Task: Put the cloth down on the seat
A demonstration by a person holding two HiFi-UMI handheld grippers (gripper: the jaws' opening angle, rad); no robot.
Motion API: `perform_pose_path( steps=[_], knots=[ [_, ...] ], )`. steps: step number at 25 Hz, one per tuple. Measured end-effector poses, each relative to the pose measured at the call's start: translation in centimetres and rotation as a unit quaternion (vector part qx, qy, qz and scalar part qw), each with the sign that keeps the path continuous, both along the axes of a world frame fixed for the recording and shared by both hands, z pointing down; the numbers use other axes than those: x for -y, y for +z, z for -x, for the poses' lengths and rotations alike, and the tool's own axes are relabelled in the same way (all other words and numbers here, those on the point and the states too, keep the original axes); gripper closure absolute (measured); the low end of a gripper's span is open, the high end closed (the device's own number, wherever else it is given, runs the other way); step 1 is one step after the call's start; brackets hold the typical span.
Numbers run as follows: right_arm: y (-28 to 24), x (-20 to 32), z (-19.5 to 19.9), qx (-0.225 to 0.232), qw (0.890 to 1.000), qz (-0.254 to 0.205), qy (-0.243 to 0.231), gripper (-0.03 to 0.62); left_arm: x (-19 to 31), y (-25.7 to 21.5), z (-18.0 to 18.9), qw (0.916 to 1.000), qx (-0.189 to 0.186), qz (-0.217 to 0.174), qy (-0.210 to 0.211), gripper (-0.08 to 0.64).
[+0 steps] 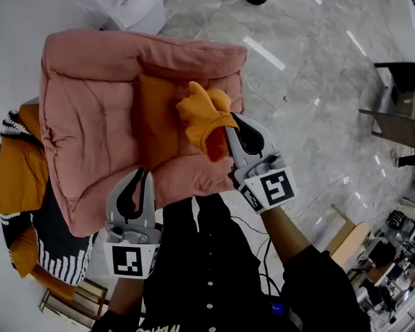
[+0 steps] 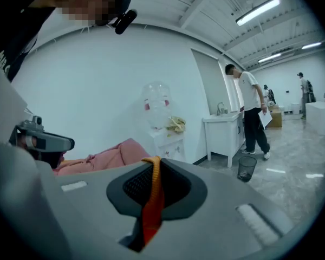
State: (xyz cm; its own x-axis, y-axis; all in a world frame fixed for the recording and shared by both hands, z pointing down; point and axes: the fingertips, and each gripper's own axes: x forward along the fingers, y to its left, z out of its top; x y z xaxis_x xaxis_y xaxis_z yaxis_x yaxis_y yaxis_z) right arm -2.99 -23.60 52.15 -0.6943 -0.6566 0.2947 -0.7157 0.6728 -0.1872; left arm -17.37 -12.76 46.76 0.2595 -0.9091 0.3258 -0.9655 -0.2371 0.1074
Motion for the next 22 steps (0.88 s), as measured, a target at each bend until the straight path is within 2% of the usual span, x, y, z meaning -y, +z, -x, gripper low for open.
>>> perform_pose_path(
  steps=[6, 13, 16, 22],
  knots=[
    [7.8, 1.1, 1.3, -0.043, 0.999, 0.019, -0.028, 0.554, -1.4, 5.4, -0.6, 0.9980, 0.001, 0.063, -0.009, 0.535],
    [16.7, 1.1, 3.0, -0.097, 0.992, 0.054, -0.066, 0.554, -2.2, 10.1, -1.9, 0.9946, -0.015, 0.102, -0.010, 0.535],
    [21.1, 0.6, 3.1, -0.130, 0.985, 0.076, -0.082, 0.554, -2.8, 11.5, -2.8, 0.9930, -0.025, 0.115, -0.009, 0.535],
    [28.8, -0.7, 3.7, -0.206, 0.966, 0.099, -0.125, 0.552, -3.7, 13.9, -3.9, 0.9904, -0.039, 0.133, -0.003, 0.535]
  ],
)
